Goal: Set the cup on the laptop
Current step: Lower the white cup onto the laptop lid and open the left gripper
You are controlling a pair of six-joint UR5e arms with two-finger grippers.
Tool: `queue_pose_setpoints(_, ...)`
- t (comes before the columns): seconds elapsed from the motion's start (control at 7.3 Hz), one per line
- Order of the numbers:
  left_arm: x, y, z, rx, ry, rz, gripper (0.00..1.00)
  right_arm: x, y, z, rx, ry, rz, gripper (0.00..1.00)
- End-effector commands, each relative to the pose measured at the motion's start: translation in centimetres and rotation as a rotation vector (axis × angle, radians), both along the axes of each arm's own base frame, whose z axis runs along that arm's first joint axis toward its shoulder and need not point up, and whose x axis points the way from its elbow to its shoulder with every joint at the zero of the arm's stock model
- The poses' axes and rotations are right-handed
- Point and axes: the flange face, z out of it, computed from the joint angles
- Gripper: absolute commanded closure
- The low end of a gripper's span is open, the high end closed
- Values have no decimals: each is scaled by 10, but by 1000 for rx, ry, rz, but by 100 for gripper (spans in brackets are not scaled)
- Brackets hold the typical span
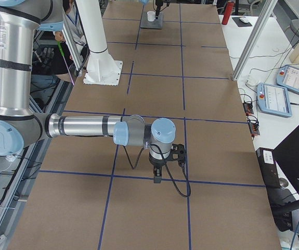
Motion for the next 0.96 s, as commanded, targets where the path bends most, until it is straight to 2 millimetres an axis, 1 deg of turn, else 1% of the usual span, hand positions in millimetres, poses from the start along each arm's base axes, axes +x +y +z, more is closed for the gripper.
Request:
queue_pose_setpoints(0.0,-42,-12,-5,59,-5,-9,1,0,0,0,0,0,0,0)
queue_pose_setpoints(0.14,-67,-16,-13,59,-21,10,1,0,0,0,0,0,0,0)
queue_pose_setpoints(0.27,-98,-16,-25,69,-31,28,0,0,0,0,0,0,0,0)
queue_pose_setpoints(0.41,-131,-11,-39,46,-36,-16,0,0,0,0,0,0,0,0)
queue_pose_setpoints(0.55,-152,-5,-52,32,-37,-66,0,0,0,0,0,0,0,0)
queue_pose_setpoints(0.68,-155,1,-63,40,-36,-73,0,0,0,0,0,0,0,0)
queue_pose_setpoints(0.82,-165,5,-76,22,-37,-96,0,0,0,0,0,1,0,0)
